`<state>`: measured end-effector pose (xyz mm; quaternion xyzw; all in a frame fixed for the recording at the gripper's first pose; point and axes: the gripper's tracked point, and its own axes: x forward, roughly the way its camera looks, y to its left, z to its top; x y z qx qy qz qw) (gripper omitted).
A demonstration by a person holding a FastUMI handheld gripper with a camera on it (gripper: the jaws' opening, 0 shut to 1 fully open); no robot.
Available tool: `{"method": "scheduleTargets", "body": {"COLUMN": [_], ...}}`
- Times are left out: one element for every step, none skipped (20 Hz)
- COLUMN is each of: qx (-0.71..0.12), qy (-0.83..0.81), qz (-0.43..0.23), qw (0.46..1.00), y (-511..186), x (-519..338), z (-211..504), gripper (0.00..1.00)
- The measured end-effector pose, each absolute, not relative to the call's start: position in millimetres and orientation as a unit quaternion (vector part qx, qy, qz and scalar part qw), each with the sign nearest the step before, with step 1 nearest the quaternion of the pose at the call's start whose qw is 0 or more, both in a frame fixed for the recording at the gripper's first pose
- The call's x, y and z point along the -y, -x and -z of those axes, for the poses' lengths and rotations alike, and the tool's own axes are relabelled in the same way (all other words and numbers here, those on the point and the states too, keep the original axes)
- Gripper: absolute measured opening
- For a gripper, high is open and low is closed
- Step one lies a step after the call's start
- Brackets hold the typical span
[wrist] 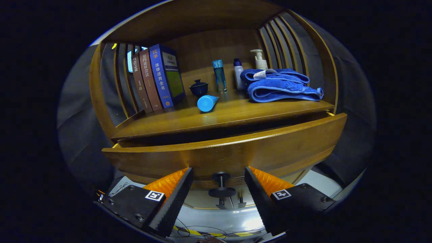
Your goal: Pull open the drawer, take out the items inside it, and place them on the countertop above the cabinet.
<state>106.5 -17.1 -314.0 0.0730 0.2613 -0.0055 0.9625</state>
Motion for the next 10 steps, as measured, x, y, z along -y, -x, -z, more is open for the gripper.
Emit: {"method": "scheduleTargets", "body": {"qx": [-0.262, -0.262, -0.261, -0.260, -0.259, -0.259, -0.260, -0.261, -0.259, -0.259], "qy": [-0.074, -0.074, -0.072, -0.071, -0.070, -0.070, -0.070, -0.071, -0.068, -0.064], "qz": [0.006, 0.006, 0.006, 0.006, 0.006, 0.006, 0.006, 0.007, 0.008, 0.010], "qw": [0.962, 0.962, 0.963, 0.963, 0.963, 0.963, 0.963, 0.963, 0.963, 0.964], "y": [-110, -113, -116, -119, -120, -123, -125, -127, -129, -130], "x": [17, 17, 17, 16, 17, 17, 17, 17, 17, 17], "z": [315, 315, 316, 316, 316, 316, 317, 317, 318, 318], "gripper": [1.00, 1.00, 1.00, 1.00, 1.00, 1.00, 1.00, 1.00, 1.00, 1.00]}}
